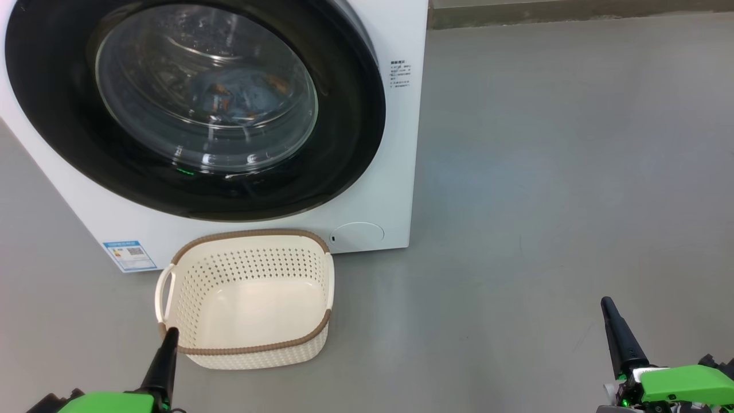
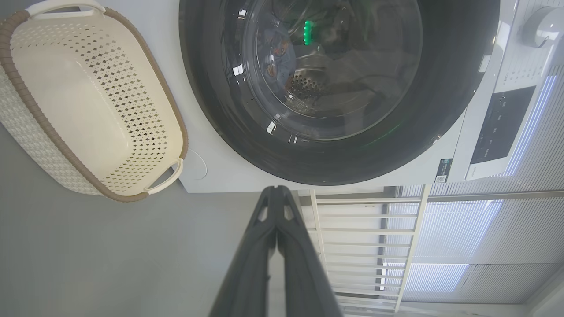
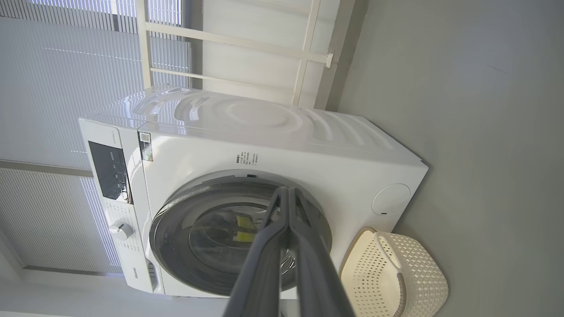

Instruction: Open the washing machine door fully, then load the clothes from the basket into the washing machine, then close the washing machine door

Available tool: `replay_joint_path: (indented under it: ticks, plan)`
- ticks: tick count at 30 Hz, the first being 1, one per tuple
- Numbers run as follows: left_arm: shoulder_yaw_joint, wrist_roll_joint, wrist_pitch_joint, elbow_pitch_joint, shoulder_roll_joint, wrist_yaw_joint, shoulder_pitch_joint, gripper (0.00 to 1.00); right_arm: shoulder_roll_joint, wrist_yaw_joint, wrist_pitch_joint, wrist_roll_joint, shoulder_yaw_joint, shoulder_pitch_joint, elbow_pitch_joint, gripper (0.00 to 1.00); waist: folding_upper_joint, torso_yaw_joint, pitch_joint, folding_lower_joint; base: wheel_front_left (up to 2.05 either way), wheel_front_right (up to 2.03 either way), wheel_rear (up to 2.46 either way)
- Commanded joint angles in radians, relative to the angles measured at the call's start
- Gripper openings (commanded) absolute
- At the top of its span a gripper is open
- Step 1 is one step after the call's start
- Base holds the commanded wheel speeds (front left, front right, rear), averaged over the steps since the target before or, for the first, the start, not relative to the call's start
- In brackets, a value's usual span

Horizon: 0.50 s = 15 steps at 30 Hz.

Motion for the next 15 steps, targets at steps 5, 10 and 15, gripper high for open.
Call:
replay_joint_path:
  ticks: [5, 10, 15]
  plan:
    - [0.046, -0.076, 0.023, -0.013, 0.021, -0.013, -0.053, 0.0, 0.0, 0.002, 0.023, 0.084, 0.015, -0.054, -0.014, 0.0, 0.0, -0.003, 0.0, 0.0, 0.0, 0.0, 0.0]
    - [0.057, -0.134, 0.04, -0.009, 0.022, -0.019, -0.061, 0.0, 0.003, 0.002, 0.04, 0.149, 0.014, -0.061, -0.007, 0.0, 0.0, -0.006, -0.001, 0.0, 0.0, 0.0, 0.0]
    - [0.058, -0.133, 0.041, -0.009, 0.021, -0.019, -0.061, 0.0, 0.003, 0.002, 0.04, 0.149, 0.013, -0.061, -0.007, 0.0, 0.0, -0.006, -0.001, 0.0, 0.0, 0.0, 0.0]
